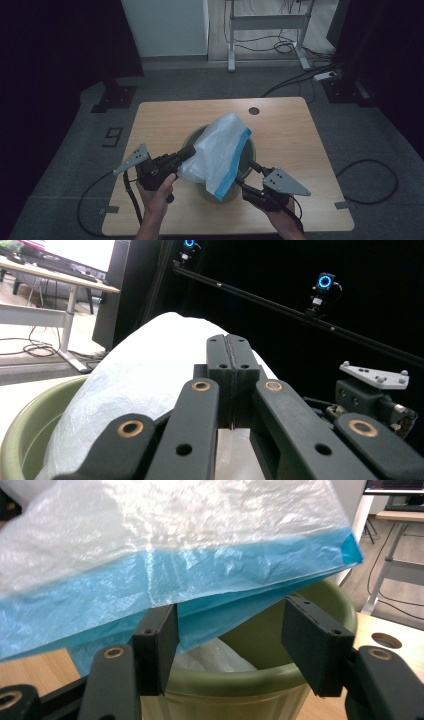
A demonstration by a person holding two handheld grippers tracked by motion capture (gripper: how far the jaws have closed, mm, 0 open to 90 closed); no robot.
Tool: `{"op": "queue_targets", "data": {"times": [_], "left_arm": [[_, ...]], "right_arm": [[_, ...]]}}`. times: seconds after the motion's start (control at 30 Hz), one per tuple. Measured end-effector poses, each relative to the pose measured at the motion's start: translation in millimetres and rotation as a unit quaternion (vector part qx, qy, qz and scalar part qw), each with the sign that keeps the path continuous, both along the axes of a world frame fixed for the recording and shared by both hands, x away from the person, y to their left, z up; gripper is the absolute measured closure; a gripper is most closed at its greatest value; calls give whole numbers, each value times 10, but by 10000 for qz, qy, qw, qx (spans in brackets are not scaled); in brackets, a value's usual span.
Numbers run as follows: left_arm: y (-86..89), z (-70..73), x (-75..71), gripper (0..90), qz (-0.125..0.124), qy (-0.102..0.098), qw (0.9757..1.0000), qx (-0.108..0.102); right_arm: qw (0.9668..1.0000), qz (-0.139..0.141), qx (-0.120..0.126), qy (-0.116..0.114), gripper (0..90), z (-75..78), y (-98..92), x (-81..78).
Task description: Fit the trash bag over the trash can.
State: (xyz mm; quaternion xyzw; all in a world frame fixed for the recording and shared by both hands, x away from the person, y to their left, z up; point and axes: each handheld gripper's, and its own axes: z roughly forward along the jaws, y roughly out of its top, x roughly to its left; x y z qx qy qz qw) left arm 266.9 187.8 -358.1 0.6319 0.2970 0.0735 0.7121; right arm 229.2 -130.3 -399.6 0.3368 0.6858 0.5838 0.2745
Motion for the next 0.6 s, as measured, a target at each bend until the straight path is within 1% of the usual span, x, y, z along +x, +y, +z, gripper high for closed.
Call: {"op": "queue_targets", "data": {"times": [0.07,0.17,0.23,0.37,0.43,0.5,0.53,0.6], "left_arm": [[2,-10,-2,899,12,10,10000,-1],[-1,-31,-3,898,4,36,10000,0],[-7,-40,-3,898,-15,46,10000,14],[-23,-47,-4,899,-46,54,10000,22],[-26,-49,-5,898,-52,60,10000,26],[-22,-61,-4,898,-43,60,10000,18],[-19,-67,-3,898,-38,71,10000,10],[-13,-83,0,898,-28,88,10000,-6]], "right_arm": [[10000,42,62,-15,407,18,-11,-13],[9996,125,257,-57,415,56,-23,-44],[9994,146,283,-107,413,78,-17,-51],[9994,112,338,-34,411,99,-5,4],[9992,136,371,77,402,88,17,47],[9988,102,400,250,384,62,49,71],[9984,72,403,393,372,40,68,75],[9975,108,457,531,363,13,89,67]]}}
